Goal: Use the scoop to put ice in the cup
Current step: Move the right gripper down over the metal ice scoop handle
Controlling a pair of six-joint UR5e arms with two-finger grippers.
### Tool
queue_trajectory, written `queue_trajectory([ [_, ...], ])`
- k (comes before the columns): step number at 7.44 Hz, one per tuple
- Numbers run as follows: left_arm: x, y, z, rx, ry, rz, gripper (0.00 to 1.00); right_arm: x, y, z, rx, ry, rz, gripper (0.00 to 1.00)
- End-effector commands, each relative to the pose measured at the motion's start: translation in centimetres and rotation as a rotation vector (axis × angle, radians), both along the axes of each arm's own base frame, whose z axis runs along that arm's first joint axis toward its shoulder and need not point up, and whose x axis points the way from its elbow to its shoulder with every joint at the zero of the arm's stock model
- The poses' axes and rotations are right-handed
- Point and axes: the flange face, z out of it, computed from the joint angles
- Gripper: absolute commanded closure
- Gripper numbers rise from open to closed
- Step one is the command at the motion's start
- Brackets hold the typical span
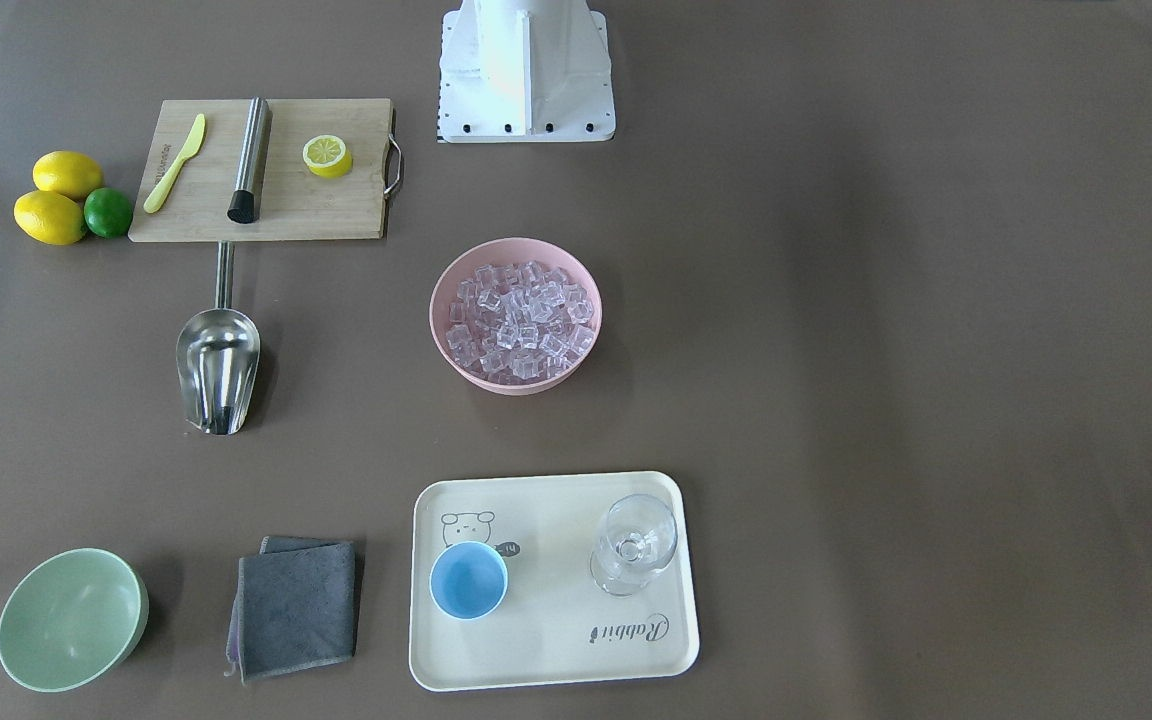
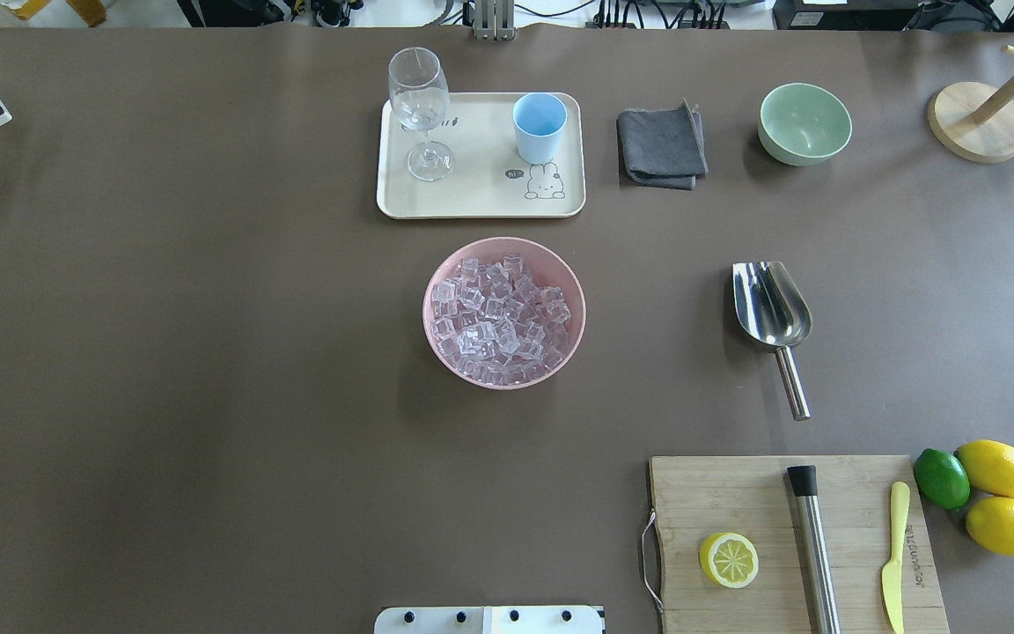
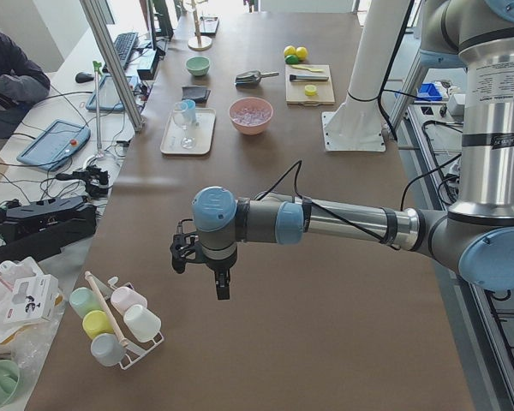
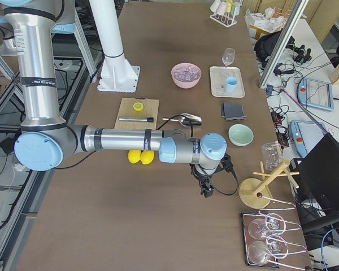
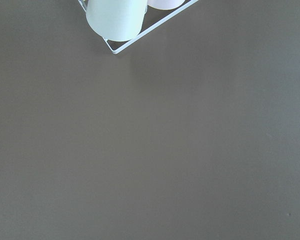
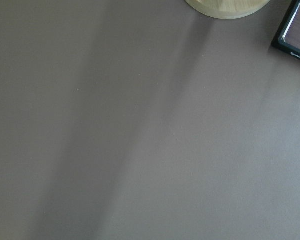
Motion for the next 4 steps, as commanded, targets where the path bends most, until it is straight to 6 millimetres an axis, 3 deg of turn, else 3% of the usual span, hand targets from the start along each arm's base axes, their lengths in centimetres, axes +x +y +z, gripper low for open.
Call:
queue_trajectory([
  [1,0.0,-0.1,0.7,-0.007,-0.025,0.002,0.02,0.7,0.0,-0.2,-0.001,-0.004,0.013,0.0],
  [3,0.4,-0.3,0.4,0.011,-0.028,0.011,0.02,1.3,1.3,-1.6,-0.015,-0.012,0.026,0.0],
  [4,0.5,-0.4,0.1,0.018,-0.027,0.013,0.02,1.5,2.2,-0.9,-0.029,-0.01,0.031,0.0],
])
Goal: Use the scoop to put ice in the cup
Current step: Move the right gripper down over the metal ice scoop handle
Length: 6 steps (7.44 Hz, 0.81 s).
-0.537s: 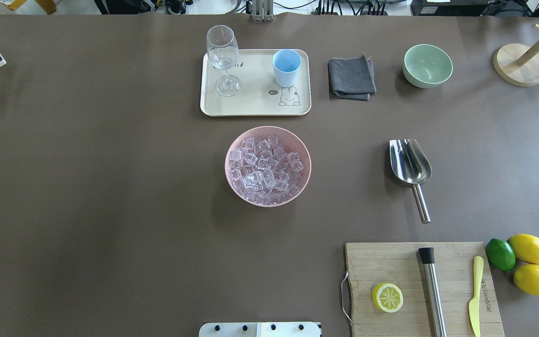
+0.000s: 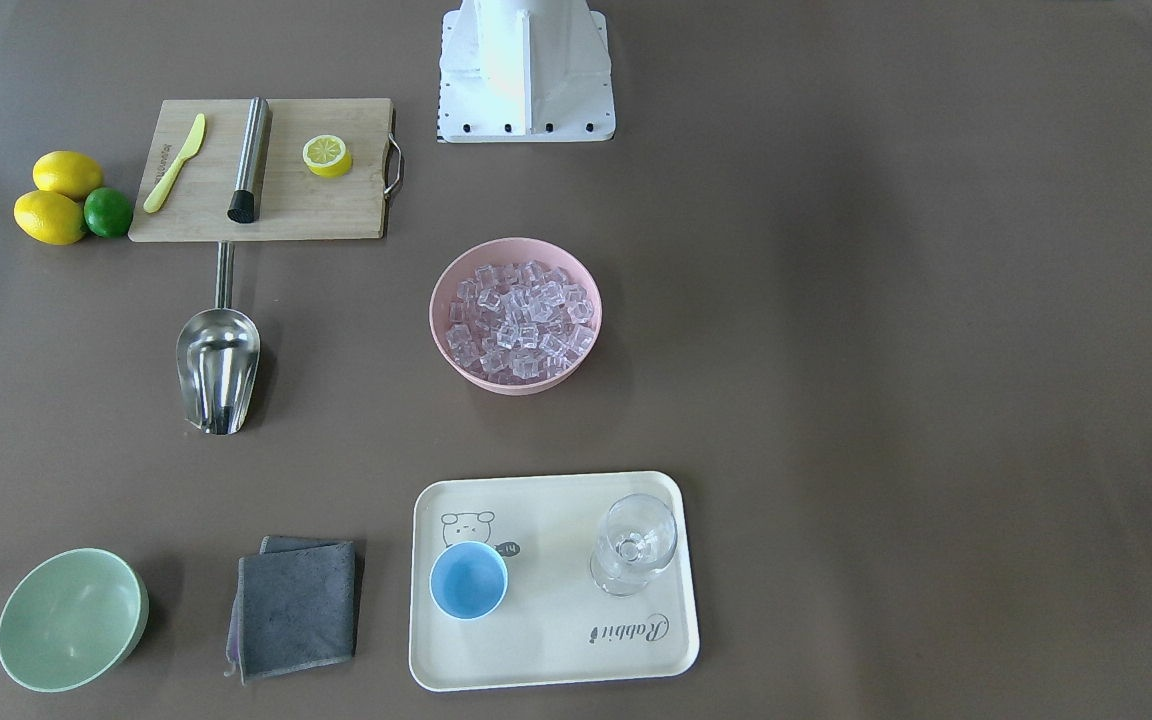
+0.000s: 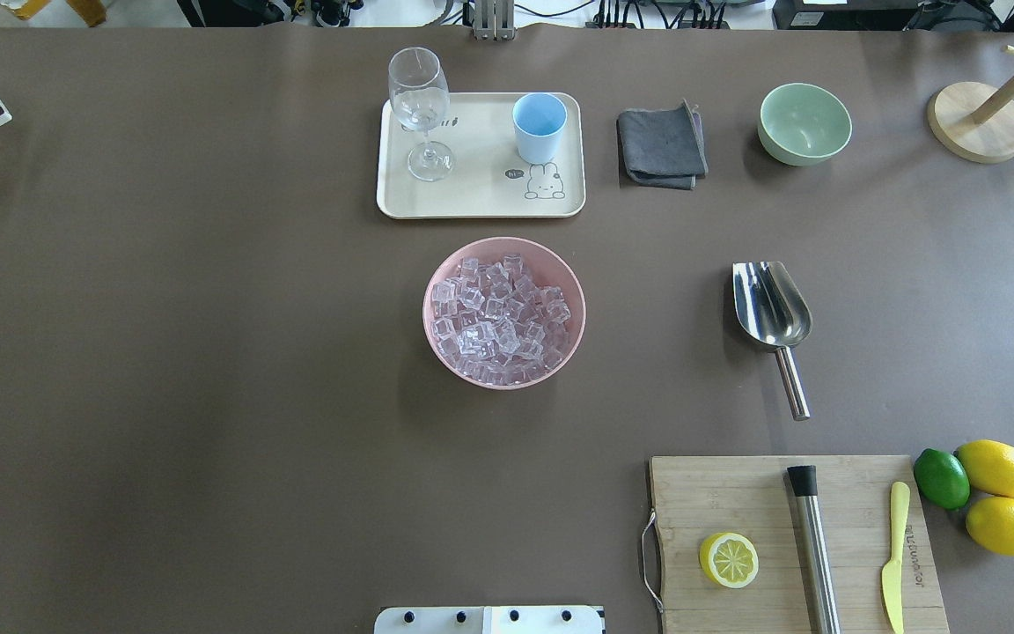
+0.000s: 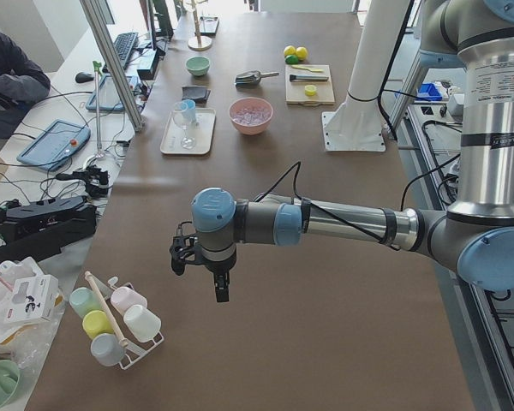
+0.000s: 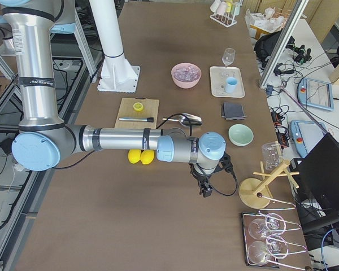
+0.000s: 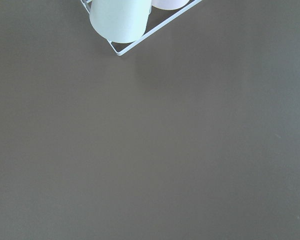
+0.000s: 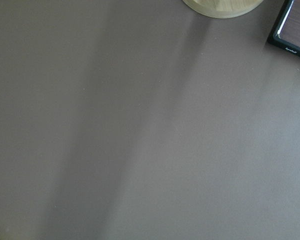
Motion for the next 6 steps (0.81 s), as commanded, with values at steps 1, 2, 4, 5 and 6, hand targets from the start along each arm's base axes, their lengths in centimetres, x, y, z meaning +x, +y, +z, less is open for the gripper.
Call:
queue_trajectory([
  [1,0.9,-0.2,-0.2,0.009,-0.001,0.018,0.02,0.3,1.2,0.3,-0.023,0.002,0.013,0.0],
  [2,1.0,-0.3,-0.2,0.01,-0.001,0.022,0.02,0.4,1.4,0.2,-0.02,-0.004,0.016,0.0],
  [4,1.9,-0.5,-0.4,0.034,-0.001,0.04,0.02,0.3,1.6,0.4,-0.018,-0.002,0.013,0.0],
  [5,2.0,-0.5,-0.4,0.039,-0.001,0.041,0.02,0.3,1.5,-0.3,-0.056,-0.003,0.063,0.0],
  [6,2.1,-0.6,-0.6,0.045,0.002,0.044,0.02,-1.9,1.2,-1.6,-0.121,-0.003,0.11,0.0],
])
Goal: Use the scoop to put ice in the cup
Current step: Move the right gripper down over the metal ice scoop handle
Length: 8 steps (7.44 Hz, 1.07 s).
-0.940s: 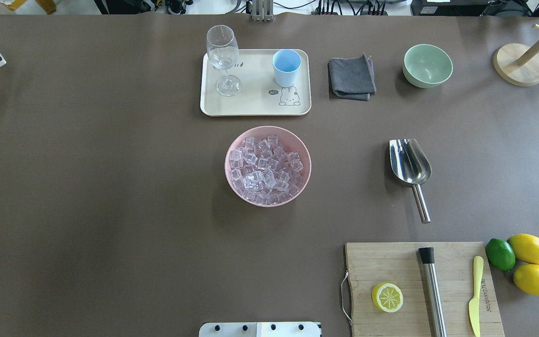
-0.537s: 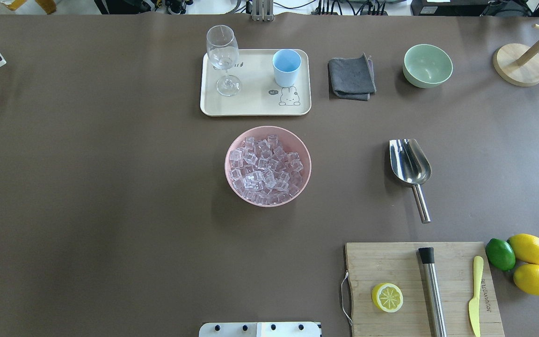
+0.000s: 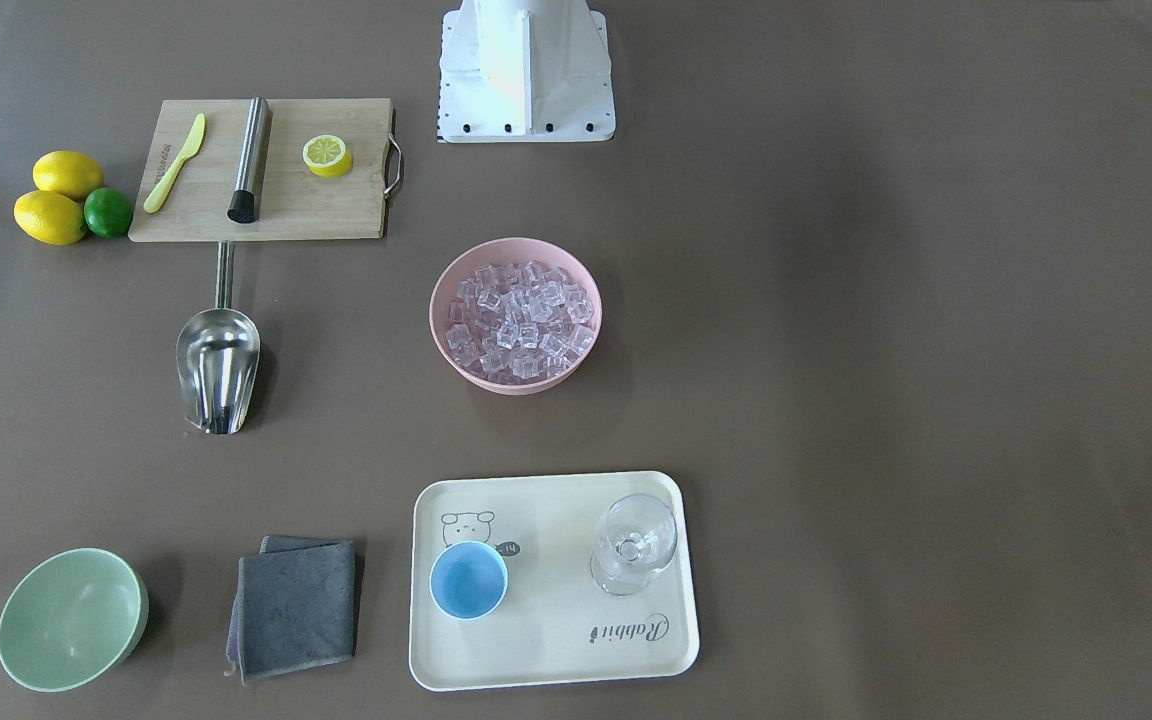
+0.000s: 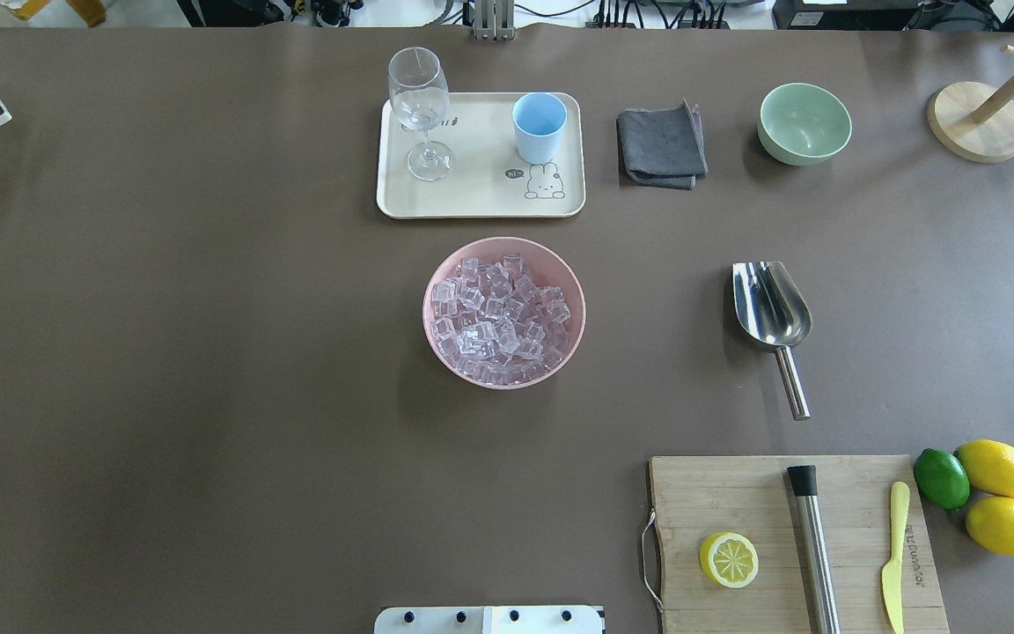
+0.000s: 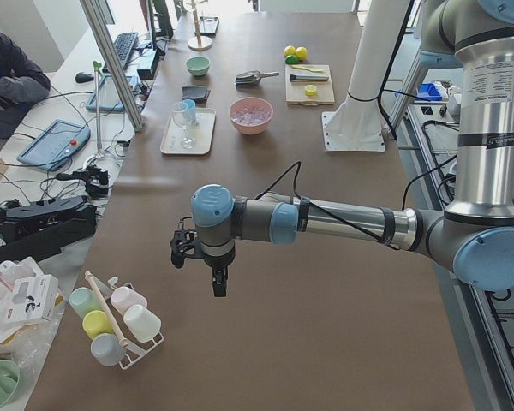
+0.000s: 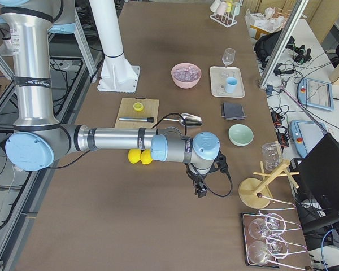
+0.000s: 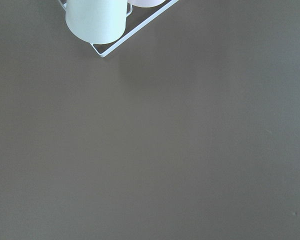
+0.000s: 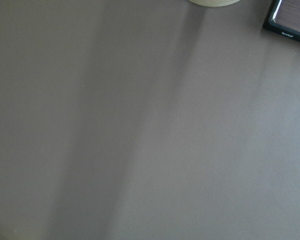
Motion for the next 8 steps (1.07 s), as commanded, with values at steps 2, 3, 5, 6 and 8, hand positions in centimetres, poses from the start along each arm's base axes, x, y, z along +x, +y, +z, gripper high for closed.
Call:
queue_trajectory([
  [2,2.4,-0.6,-0.7,0.021,0.005,0.049,0.02,-10.9,-0.3,-9.1,-0.163,-0.015,0.125,0.0],
  [3,4.0,-0.9,-1.2,0.032,0.006,0.081,0.02,-13.8,-0.1,-10.8,-0.177,-0.035,0.155,0.0],
  [5,9.8,-2.4,-4.9,0.138,0.014,0.196,0.02,-19.6,0.6,-12.7,-0.207,-0.094,0.2,0.0],
  [6,12.8,-2.7,-6.8,0.204,0.024,0.252,0.02,-22.8,1.3,-13.9,-0.247,-0.123,0.22,0.0],
  [8,18.8,-2.0,-11.3,0.339,0.066,0.356,0.02,-28.9,3.5,-15.7,-0.362,-0.154,0.253,0.0],
])
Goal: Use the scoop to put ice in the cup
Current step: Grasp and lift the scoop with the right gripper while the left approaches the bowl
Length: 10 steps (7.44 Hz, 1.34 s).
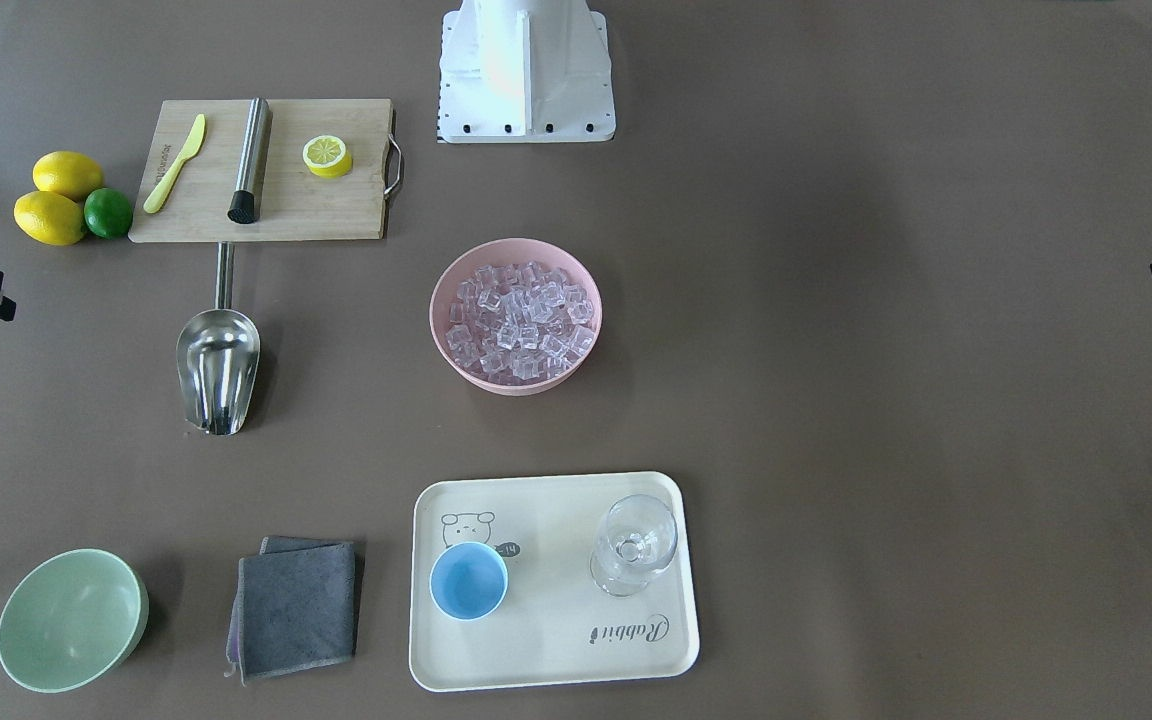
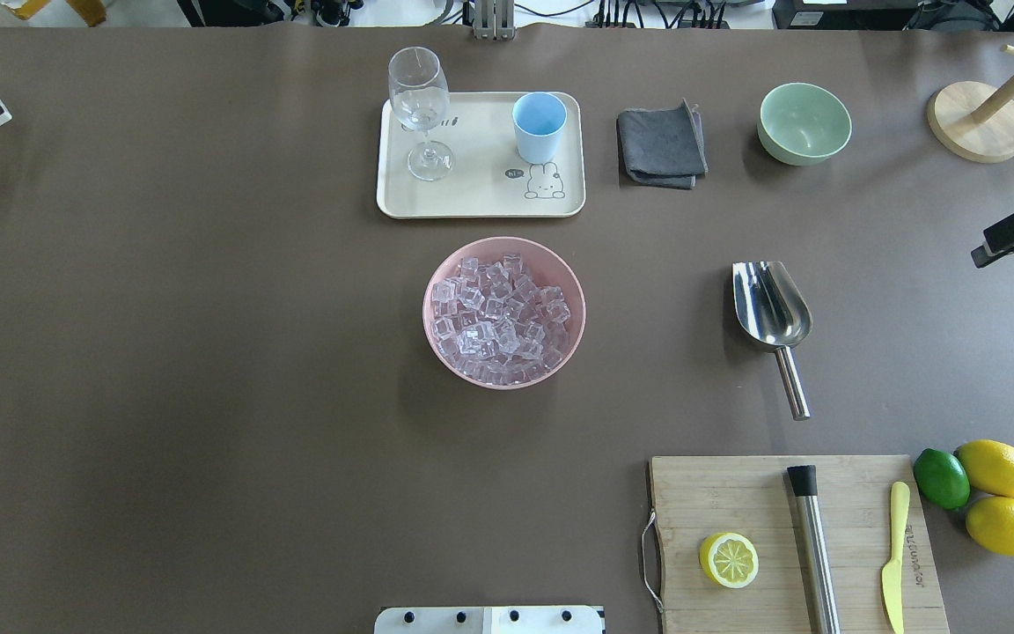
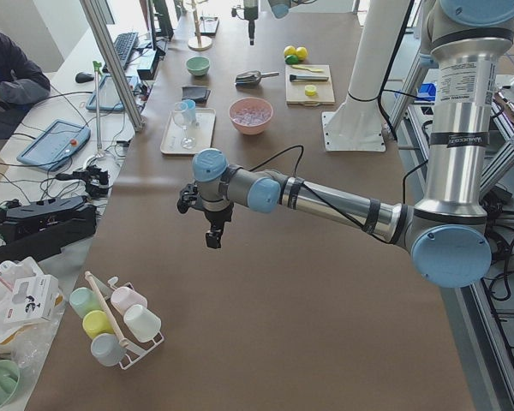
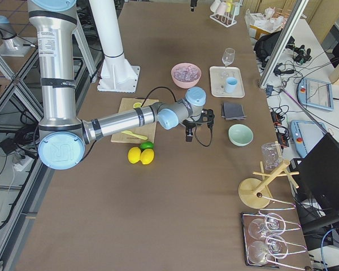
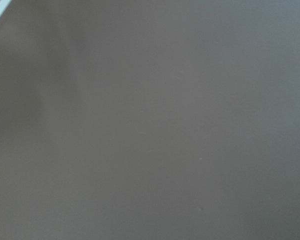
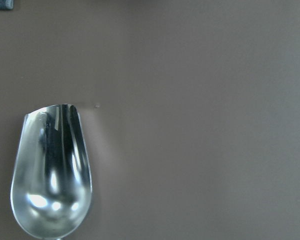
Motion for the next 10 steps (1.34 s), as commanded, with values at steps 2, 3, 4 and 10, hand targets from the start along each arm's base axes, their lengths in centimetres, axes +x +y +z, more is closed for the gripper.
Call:
queue_trajectory([
  [2,10.7,0.5,-7.7,0.188,0.084,0.194,0.02,-10.6,4.6,-3.9,-0.131,-0.042,0.045,0.0],
  [3,12.9,0.7,-9.8,0.231,0.104,0.231,0.02,-14.0,6.3,-4.4,-0.122,-0.015,0.028,0.0],
  [4,15.7,2.2,-12.3,0.277,0.131,0.292,0.02,-15.6,7.3,-4.6,-0.131,0.003,0.017,0.0],
  [10,29.6,9.3,-19.8,0.568,0.359,0.558,0.02,-18.8,8.3,-4.5,-0.177,0.091,-0.029,0.09],
])
